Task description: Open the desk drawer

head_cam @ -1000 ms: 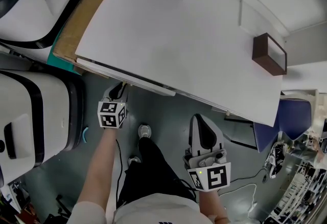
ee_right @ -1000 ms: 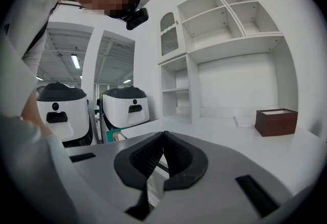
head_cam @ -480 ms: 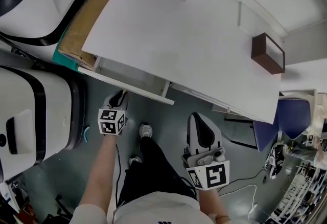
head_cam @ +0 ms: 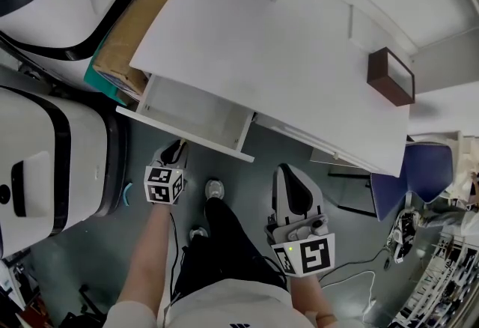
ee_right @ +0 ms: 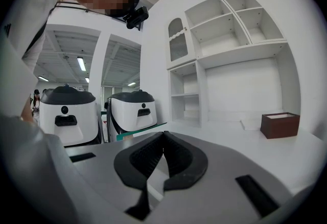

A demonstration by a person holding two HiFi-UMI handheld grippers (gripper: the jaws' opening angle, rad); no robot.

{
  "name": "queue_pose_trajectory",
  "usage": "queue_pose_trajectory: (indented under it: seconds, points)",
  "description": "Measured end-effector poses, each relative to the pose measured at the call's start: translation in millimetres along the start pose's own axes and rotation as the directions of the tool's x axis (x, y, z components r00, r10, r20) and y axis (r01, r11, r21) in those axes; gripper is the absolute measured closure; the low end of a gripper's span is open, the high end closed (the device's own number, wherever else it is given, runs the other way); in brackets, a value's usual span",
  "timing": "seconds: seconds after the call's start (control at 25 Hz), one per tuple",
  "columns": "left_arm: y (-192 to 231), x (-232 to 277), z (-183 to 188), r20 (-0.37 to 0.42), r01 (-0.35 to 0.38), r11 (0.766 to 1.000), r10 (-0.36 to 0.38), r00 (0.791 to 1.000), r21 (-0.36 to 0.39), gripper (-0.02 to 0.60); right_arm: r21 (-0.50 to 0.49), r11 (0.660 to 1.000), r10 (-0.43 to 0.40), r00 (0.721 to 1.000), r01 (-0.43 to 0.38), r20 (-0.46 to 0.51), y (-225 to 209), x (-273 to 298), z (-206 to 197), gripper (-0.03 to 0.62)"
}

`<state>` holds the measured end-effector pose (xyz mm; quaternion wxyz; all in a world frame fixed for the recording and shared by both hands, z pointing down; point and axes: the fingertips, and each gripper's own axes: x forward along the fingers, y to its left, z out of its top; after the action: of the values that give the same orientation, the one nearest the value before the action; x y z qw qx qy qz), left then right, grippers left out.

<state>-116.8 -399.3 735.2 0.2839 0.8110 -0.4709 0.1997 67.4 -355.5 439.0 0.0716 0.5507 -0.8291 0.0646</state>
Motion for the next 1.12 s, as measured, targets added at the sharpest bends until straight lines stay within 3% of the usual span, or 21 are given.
queue_pose_trajectory:
  seconds: [1.12]
  points:
    - [-0.6,-53.4,-49.1,-0.009,0.024,1.0,-0.024,1.0,-0.003,0.509,-0.026,0.999,-0.021,1.0,0.022,0.023,39.2,-45.4,7.8,0.592]
